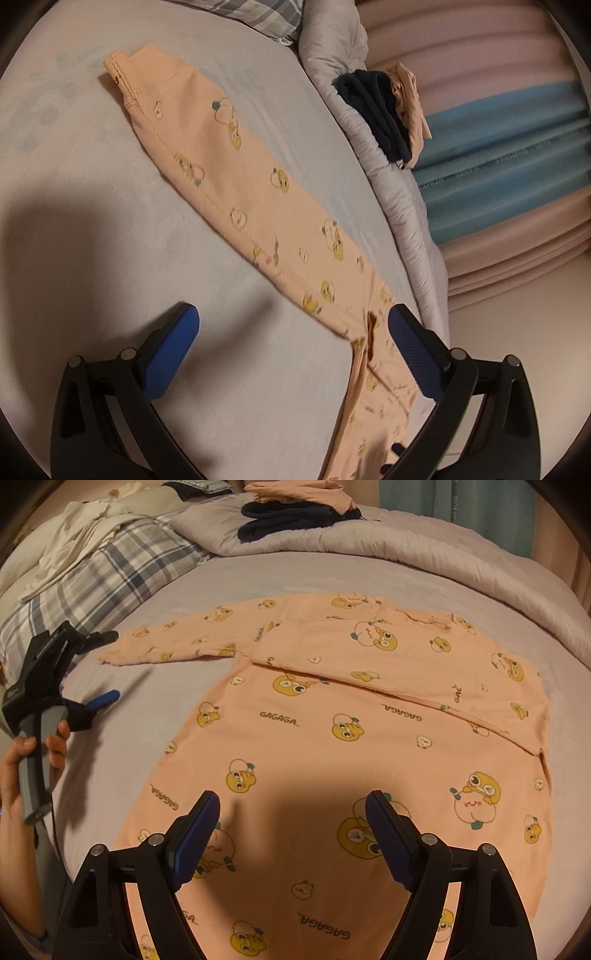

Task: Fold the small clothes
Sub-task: 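Move the left tool along the other sleeve toward its cuff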

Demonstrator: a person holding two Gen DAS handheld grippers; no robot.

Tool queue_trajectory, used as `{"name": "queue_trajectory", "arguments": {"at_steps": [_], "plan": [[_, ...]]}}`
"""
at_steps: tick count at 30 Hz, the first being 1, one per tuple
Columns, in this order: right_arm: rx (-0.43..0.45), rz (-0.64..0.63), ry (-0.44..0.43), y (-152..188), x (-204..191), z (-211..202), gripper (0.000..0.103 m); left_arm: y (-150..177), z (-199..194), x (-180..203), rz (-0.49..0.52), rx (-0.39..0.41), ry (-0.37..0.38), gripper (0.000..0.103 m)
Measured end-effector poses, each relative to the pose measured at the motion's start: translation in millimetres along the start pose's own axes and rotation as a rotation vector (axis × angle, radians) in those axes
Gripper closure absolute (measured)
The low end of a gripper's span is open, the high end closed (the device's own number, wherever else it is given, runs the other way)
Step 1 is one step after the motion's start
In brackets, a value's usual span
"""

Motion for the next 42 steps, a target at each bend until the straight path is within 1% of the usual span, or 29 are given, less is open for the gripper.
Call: {"name": "queue_trajectory", "arguments": {"at_steps": [7, 19, 27, 42], "plan": [[-0.002, 0.02, -0.002, 0, 8, 1, 0.022, -20, 9, 2, -0.03, 0.011, 0.0, 0.001], [-0.006, 0.042, -0.003, 1, 18, 2, 0.022, -39, 21, 0, -0.043, 0.032, -0.016, 0.001], [-0.009, 0.04, -0.002, 1, 19, 4, 0.022, -47, 27, 1, -0.033, 0.035, -0.037, 0.001], [-0.017, 0.048, 0.0, 2, 24, 8, 0.022, -60, 32, 2, -0.062, 0.053, -0.027, 0.001]]}}
Point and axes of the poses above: each gripper's, at about its wrist camera, not at the fingertips, and z roughly the way its jaws point, x to its right, y to its underside, the point moved 10 cm from there along z, roughly the way its jaws point, and after that the axes turned 11 degrees about -y, right-handed, at the moved point
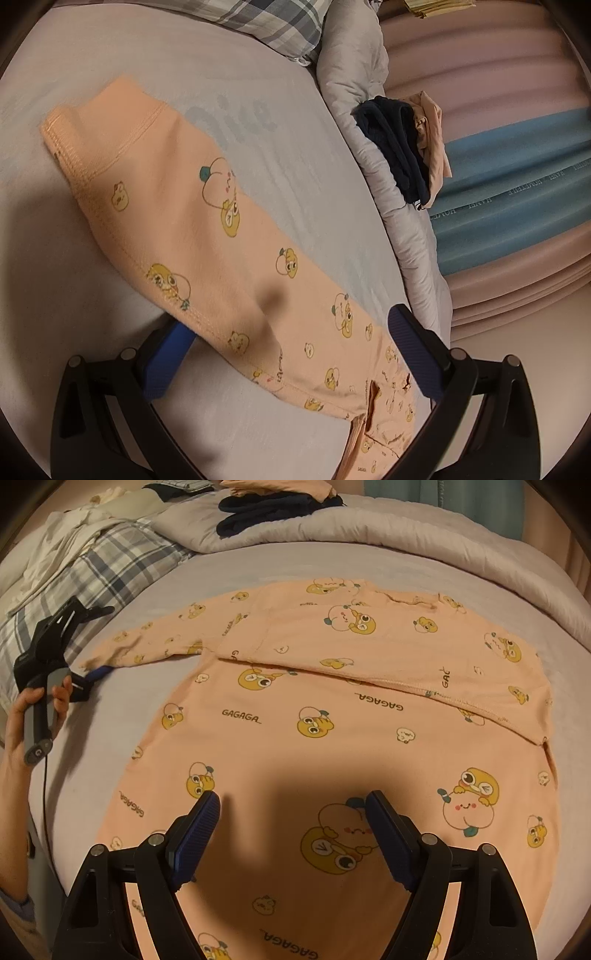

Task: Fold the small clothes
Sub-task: 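Move the left tool along the other sleeve toward its cuff, then close the left tool on the sleeve cuff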

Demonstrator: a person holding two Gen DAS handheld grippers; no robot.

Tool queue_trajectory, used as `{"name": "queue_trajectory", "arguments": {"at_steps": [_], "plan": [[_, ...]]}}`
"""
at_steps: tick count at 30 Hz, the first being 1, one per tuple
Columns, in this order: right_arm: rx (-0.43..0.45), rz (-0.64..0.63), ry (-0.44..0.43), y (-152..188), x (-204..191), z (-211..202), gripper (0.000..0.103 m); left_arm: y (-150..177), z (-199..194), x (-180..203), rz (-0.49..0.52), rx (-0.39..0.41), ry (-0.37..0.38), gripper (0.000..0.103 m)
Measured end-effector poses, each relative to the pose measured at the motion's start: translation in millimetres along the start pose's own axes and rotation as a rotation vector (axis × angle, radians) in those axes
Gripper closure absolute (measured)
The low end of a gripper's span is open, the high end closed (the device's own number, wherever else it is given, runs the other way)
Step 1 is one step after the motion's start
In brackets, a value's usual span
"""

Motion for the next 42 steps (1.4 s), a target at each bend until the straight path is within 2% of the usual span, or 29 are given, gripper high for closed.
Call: {"name": "queue_trajectory", "arguments": {"at_steps": [5, 13, 16, 21, 25, 32, 34, 38, 40, 42], "plan": [[0.003, -0.002, 0.007, -1, 2, 0, 0.022, -6, -4, -3, -0.037, 0.004, 0.064, 0.004], [0.01, -0.001, -0.002, -1, 2, 1, 0.022, -11, -11, -8, -0.074, 0.003, 0.107, 0.016], [0.014, -0.002, -0.005, -1, 3, 1, 0.022, -12, -11, -8, -0.077, 0.009, 0.099, 0.019], [0.02, 0.0, -0.003, -2, 5, 0, 0.022, -20, -11, -23, -0.16, 0.039, 0.069, 0.038], [0.022, 0.018, -0.003, -1, 11, 0, 0.022, -30, -17, -40, -0.269, 0.077, 0.064, 0.04], [0.022, 0.013, 0.007, -2, 9, -2, 0.022, -46, -23, -46, -0.299, 0.111, 0.062, 0.043], [0.02, 0.014, 0.009, -2, 9, -1, 0.022, -44, -20, -46, -0.277, 0.088, 0.034, 0.047], [0.019, 0.009, 0.008, -2, 6, 0, 0.022, -42, -16, -50, -0.299, 0.059, 0.042, 0.07], [0.018, 0.004, 0.006, -2, 4, -1, 0.022, -41, -15, -54, -0.316, 0.055, 0.037, 0.074], [0.018, -0.002, 0.01, -2, 4, -1, 0.022, -41, -16, -57, -0.321, 0.058, 0.033, 0.085]]}}
Point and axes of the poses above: each gripper's, at about its wrist camera, not at the fingertips, and z roughly the way its jaws point, x to its right, y to its underside, the point moved 10 cm from there along z, roughly the way its jaws point, and after that the axes turned 11 degrees about -y, right-handed, at the moved point
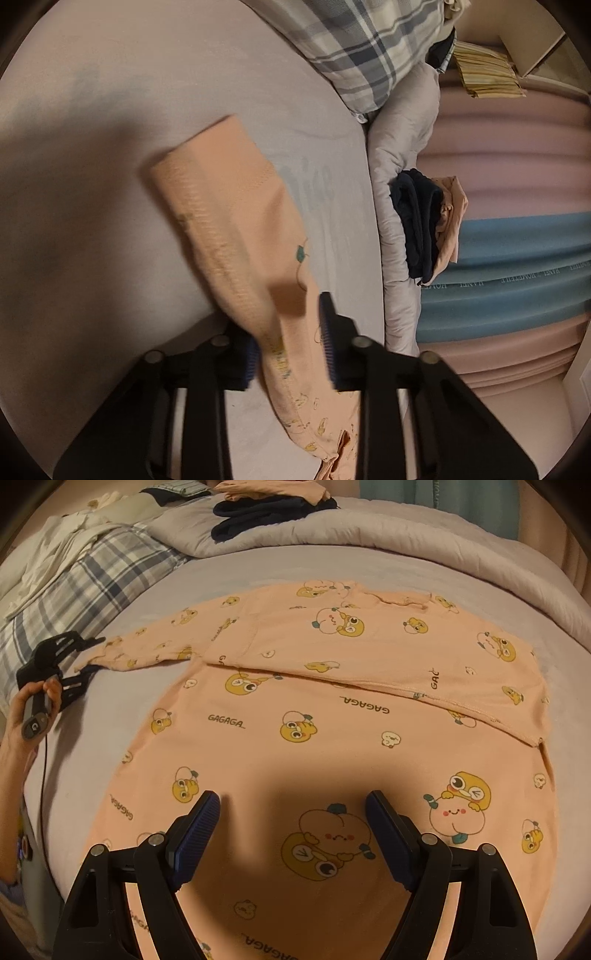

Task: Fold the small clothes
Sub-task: 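Close the left tool on the sleeve cuff, then lift the held cuff and fold the sleeve across the shirt body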

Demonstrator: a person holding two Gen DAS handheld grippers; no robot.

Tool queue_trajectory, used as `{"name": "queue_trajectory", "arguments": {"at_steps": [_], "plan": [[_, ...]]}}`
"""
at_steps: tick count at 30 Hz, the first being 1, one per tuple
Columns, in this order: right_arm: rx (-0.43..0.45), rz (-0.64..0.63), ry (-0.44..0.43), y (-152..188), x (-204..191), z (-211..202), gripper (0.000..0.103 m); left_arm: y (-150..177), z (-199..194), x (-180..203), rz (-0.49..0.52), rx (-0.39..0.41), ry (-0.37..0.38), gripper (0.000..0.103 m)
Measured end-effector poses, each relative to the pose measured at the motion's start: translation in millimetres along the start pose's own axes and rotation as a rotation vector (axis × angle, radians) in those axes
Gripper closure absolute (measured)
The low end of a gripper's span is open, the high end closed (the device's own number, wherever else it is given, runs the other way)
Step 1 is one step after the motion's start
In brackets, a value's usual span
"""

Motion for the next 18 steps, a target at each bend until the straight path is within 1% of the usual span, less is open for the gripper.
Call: {"name": "queue_trajectory", "arguments": {"at_steps": [2, 4, 7, 9, 13, 18], "plan": [[0.004, -0.001, 0.005, -1, 1, -1, 0.022, 0, -3, 0, 0.001, 0.006, -0.002, 0.087], [0.007, 0.003, 0.005, -1, 2, -2, 0.022, -1, -5, 2, 0.013, 0.017, -0.004, 0.094], [0.012, 0.008, 0.005, 0, 3, -4, 0.022, -1, -8, 9, 0.045, 0.034, -0.042, 0.095], [0.019, 0.013, 0.002, 0, 3, -6, 0.022, 1, -12, 21, 0.093, 0.049, -0.05, 0.096], [0.033, 0.022, 0.002, 2, 7, -13, 0.022, 10, -17, 41, 0.18, 0.073, -0.055, 0.096], [0.053, 0.043, -0.002, 4, 13, -22, 0.022, 32, -20, 74, 0.307, 0.091, -0.065, 0.096]]}}
Point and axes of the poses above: each gripper's, at about its wrist camera, not at the fingertips, and z roughly the way its jaws point, x to its right, y to its underside, the point moved 10 cm from there along z, roughly the way its jaws point, and after that the axes turned 11 degrees about -y, right-handed, at the moved point
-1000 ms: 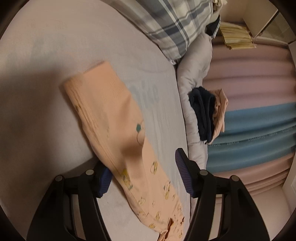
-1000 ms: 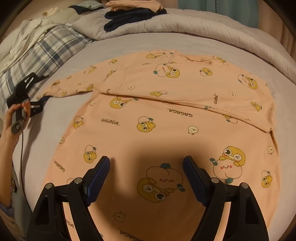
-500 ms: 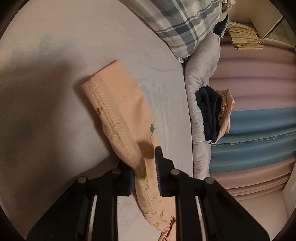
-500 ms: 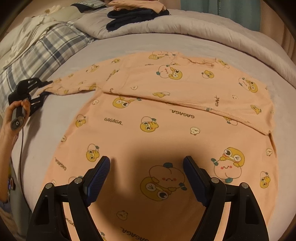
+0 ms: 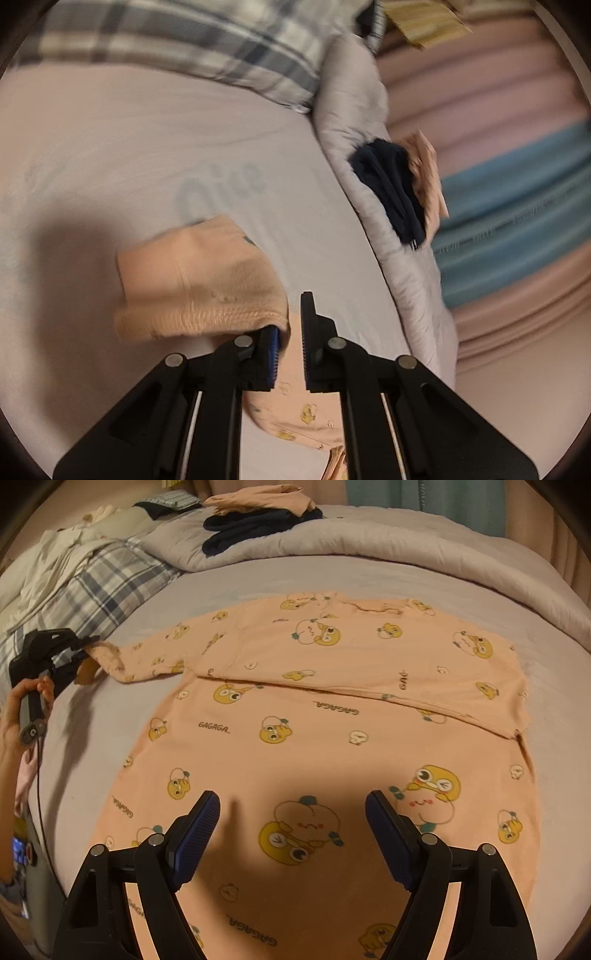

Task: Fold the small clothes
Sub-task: 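Lift the held cuff and fold the sleeve across the shirt body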

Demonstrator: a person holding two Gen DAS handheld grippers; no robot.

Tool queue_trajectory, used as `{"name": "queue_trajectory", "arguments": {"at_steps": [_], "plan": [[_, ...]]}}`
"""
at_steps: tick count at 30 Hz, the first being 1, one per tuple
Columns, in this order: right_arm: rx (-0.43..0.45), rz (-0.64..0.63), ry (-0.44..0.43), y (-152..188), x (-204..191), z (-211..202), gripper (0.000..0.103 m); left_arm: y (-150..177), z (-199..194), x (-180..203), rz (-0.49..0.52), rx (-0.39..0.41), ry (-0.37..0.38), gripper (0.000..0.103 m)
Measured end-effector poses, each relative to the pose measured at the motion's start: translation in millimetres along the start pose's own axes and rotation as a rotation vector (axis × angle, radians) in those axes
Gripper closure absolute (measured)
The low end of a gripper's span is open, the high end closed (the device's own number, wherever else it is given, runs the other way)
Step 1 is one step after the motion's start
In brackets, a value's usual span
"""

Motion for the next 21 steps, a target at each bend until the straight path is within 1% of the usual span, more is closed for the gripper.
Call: {"name": "queue_trajectory", "arguments": {"at_steps": [6, 8, 10, 14, 17, 18, 20, 21], "plan": [[0.025, 0.031, 0.001, 4, 15, -15, 0.022, 30, -2, 58, 0.143, 0.002, 0.01, 0.096], [0.035, 0.05, 0.003, 5, 24, -20, 0.022, 50, 1, 84, 0.22, -0.004, 0.006, 0.096], [0.049, 0.067, 0.008, 6, 32, -27, 0.022, 64, 4, 101, 0.271, -0.012, 0.006, 0.096], [0.073, 0.109, 0.007, 9, 46, -36, 0.022, 111, 12, 147, 0.427, -0.034, 0.007, 0.096], [0.085, 0.132, 0.01, 12, 56, -43, 0.022, 160, 20, 181, 0.592, -0.053, 0.001, 0.096], [0.091, 0.138, 0.014, 13, 60, -46, 0.022, 172, 22, 186, 0.627, -0.058, 0.0, 0.096], [0.101, 0.148, 0.028, 14, 68, -51, 0.022, 212, 28, 204, 0.744, -0.078, -0.005, 0.096], [0.107, 0.155, 0.035, 15, 73, -54, 0.022, 222, 29, 207, 0.776, -0.081, -0.009, 0.096]]}}
Point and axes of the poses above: each gripper's, at about its wrist camera, not at the fingertips, and z roughly the way its jaws point, x to its right, y to its underside, the point moved 10 cm from there along z, roughly the way its jaws point, and after that the axes turned 11 degrees about -y, right-handed, at the moved point
